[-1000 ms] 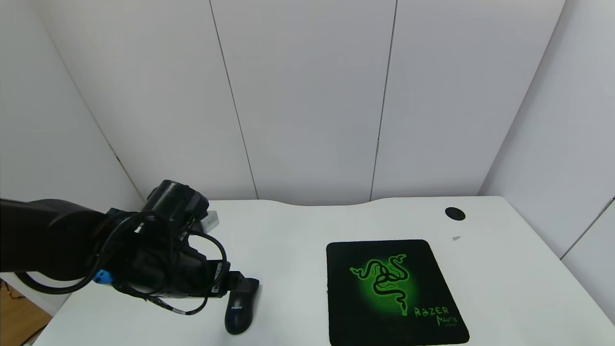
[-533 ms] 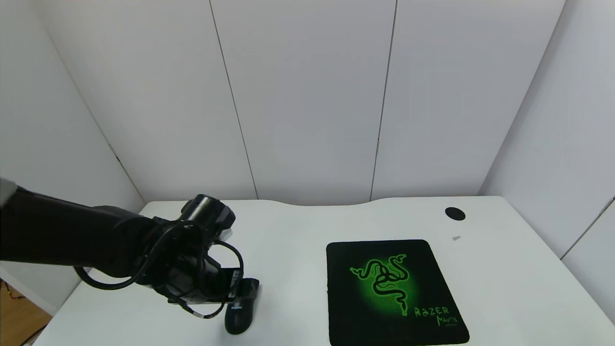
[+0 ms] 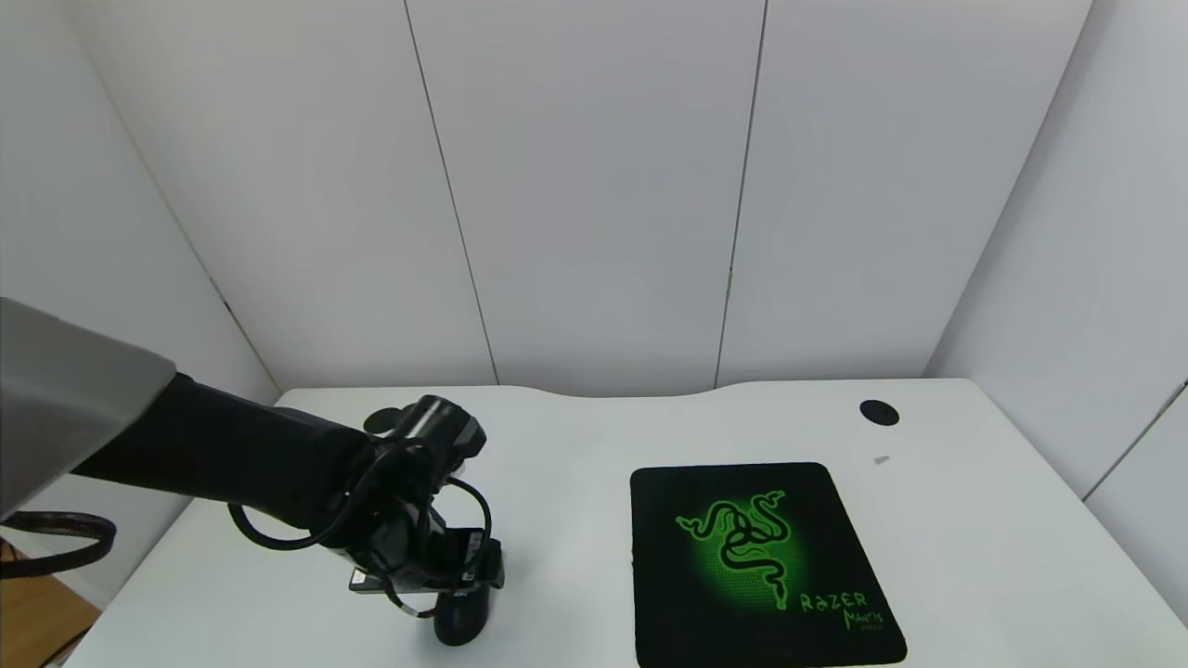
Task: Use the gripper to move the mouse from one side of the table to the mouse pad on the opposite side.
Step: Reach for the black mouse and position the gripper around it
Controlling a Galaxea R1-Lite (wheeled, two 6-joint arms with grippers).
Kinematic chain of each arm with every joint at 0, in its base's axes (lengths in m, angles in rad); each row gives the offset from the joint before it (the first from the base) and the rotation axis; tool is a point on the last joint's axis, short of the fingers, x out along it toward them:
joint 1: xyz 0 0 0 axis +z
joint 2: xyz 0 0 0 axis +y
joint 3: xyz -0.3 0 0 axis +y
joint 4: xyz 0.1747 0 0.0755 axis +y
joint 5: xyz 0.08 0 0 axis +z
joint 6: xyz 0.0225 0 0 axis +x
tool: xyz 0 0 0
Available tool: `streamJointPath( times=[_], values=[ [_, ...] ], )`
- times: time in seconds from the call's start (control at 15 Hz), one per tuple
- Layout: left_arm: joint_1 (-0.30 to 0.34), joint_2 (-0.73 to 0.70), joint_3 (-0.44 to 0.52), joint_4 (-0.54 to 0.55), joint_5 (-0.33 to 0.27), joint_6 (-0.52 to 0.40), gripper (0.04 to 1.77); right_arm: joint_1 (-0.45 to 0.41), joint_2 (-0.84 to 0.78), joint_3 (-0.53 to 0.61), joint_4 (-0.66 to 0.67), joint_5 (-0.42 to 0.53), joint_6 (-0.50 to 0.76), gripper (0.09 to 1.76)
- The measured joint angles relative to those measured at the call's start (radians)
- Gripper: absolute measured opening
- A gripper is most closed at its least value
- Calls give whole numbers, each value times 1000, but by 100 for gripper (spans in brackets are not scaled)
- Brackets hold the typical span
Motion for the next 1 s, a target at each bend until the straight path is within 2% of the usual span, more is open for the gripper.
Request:
streamJointPath(
  times=[1.0],
  values=[
    [-1, 80, -4, -55, 12, -44, 172, 0, 0, 0, 0, 0, 0, 171]
  ],
)
